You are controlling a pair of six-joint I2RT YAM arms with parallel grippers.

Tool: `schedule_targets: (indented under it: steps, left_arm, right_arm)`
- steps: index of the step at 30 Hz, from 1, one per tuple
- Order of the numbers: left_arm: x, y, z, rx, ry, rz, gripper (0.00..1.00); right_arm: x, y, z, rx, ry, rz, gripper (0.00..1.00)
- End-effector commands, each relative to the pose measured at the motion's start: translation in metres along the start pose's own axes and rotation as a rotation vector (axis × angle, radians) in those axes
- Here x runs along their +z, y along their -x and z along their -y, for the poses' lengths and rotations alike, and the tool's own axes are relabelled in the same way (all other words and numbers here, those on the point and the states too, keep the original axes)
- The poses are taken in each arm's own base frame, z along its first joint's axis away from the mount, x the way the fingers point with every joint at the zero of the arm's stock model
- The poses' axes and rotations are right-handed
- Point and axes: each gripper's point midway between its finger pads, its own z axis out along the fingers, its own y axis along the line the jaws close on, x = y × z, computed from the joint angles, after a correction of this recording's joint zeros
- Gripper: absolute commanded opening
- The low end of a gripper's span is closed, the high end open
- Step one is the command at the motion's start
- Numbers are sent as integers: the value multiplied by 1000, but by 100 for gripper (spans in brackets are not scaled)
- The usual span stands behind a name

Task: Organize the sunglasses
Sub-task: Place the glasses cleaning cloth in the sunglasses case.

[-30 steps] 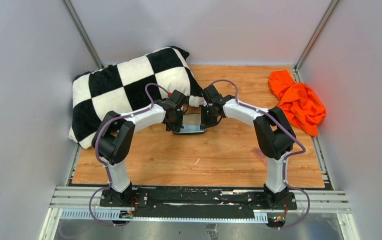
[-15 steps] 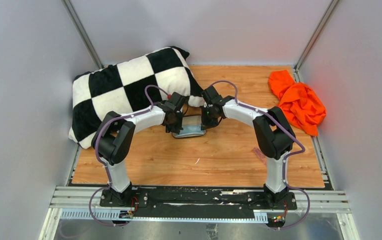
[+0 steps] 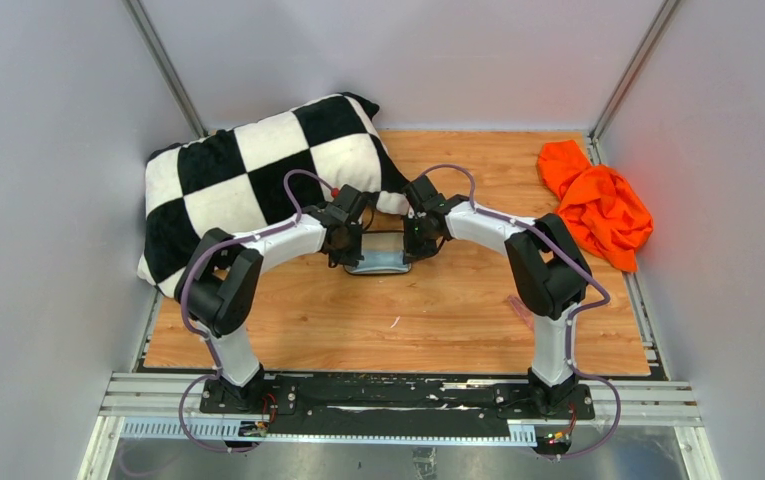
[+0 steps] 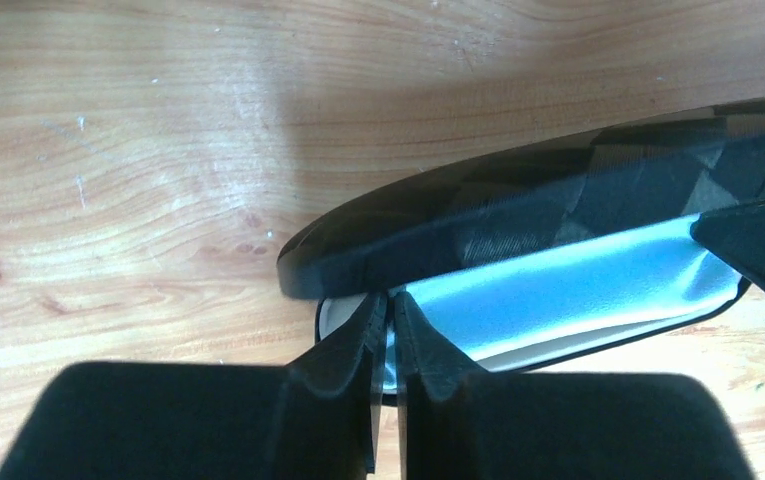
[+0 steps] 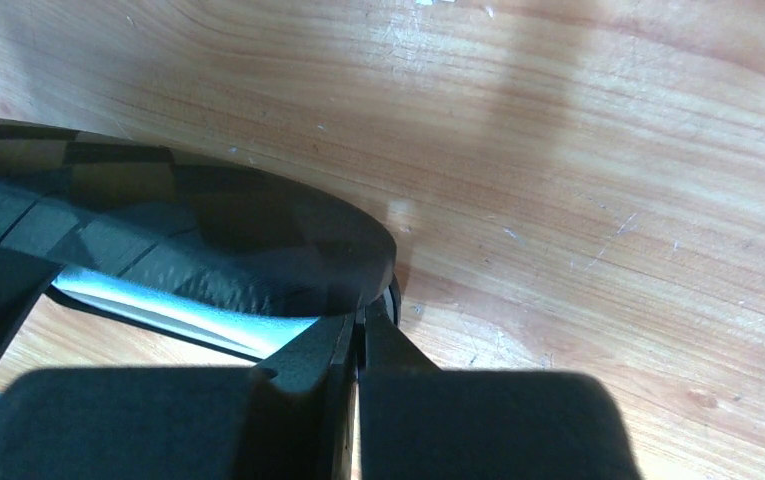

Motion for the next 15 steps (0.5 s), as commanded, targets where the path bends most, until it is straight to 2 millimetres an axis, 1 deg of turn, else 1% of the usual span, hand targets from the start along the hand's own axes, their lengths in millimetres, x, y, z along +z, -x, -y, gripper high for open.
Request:
schedule_targets:
  steps: [1,5,7,10,12,15]
  left_arm:
    - [-11,1,-8,3,33,14,16]
    - [-17,3,0,21,18,25,18]
    - [-21,5,4,32,15,31,20]
    - [-29,8,12,42,5,47,22]
    - [-36,11,15,41,2,66,28]
    - [-48,18,14,33,13,99,37]
  right_arm:
    - [2,-13,5,-27,-23,-33,0]
    - [-6,-5,0,-35,-6,-7,1]
    - [-12,-1,-4,-42,3,11,6]
    - [-23,3,-10,-53,13,25,11]
    - [-30,5,-14,-62,23,33,15]
    - [-38,7,-20,-73,44,45,22]
